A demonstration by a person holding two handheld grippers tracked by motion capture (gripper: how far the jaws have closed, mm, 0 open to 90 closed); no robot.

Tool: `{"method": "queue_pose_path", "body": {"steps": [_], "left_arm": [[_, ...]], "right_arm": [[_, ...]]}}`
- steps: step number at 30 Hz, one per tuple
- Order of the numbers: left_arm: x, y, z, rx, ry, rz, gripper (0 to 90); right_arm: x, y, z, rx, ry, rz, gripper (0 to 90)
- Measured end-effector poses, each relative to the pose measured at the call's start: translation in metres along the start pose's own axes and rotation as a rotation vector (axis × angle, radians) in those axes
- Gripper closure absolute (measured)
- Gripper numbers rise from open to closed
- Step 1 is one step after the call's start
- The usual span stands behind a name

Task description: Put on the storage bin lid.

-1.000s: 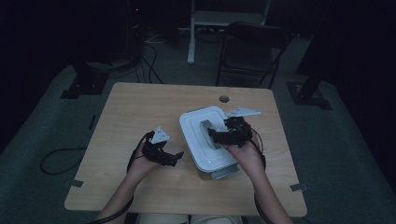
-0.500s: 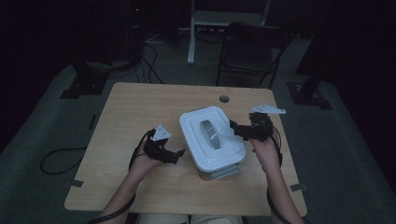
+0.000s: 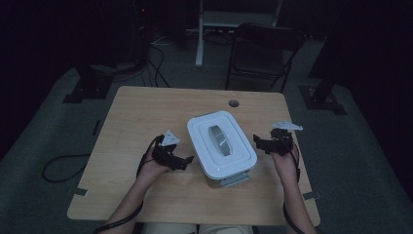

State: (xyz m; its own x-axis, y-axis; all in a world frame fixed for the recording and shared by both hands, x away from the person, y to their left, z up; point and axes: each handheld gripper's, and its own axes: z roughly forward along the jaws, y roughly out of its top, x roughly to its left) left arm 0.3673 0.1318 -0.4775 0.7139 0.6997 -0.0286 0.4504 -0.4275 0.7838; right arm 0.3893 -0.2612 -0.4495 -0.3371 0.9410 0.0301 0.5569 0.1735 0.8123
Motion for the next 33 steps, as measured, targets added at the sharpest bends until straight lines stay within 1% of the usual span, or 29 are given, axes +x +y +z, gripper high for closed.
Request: {"method": "queue_pose_path", "body": {"steps": [1,4,8,12,16,17,22,25,28,30,33], "left_arm": [[0.0,0.0,0.001,-0.001,0.0,-0.001,0.6],[0.0,0.001,0.004,-0.003,-0.003,-0.007,0.6],[-0.001,0.004,0.009,-0.003,-0.01,-0.007,0.6],[-0.002,0.005,0.011,-0.003,-0.015,-0.005,0.6],[-0.002,0.007,0.013,0.003,-0.013,0.0,0.6],[-0.001,0.007,0.012,0.004,-0.015,-0.002,0.6],[0.002,0.008,0.01,0.011,-0.014,0.007,0.6],[0.007,0.007,0.009,0.014,-0.003,0.001,0.6],[0.012,0.006,0.007,0.018,0.008,-0.003,0.6],[0.015,0.005,0.005,0.017,0.012,-0.004,0.6],[0.019,0.003,0.002,0.015,0.027,-0.009,0.6]], "right_arm": [[-0.002,-0.005,0.003,0.0,0.002,0.004,13.4],[-0.004,-0.018,0.013,0.027,0.008,0.004,13.4],[0.001,-0.031,0.024,0.048,0.041,0.001,13.4],[0.01,-0.035,0.028,0.042,0.078,-0.011,13.4],[0.019,-0.037,0.03,0.05,0.106,-0.03,13.4],[0.021,-0.038,0.031,0.056,0.117,-0.038,14.6],[0.027,-0.042,0.029,0.042,0.131,-0.018,17.2],[0.032,-0.045,0.03,0.048,0.177,-0.002,17.4],[0.041,-0.047,0.03,0.048,0.213,-0.01,17.4],[0.047,-0.046,0.03,0.041,0.193,-0.022,17.5],[0.055,-0.044,0.029,0.047,0.174,-0.042,17.6]]}}
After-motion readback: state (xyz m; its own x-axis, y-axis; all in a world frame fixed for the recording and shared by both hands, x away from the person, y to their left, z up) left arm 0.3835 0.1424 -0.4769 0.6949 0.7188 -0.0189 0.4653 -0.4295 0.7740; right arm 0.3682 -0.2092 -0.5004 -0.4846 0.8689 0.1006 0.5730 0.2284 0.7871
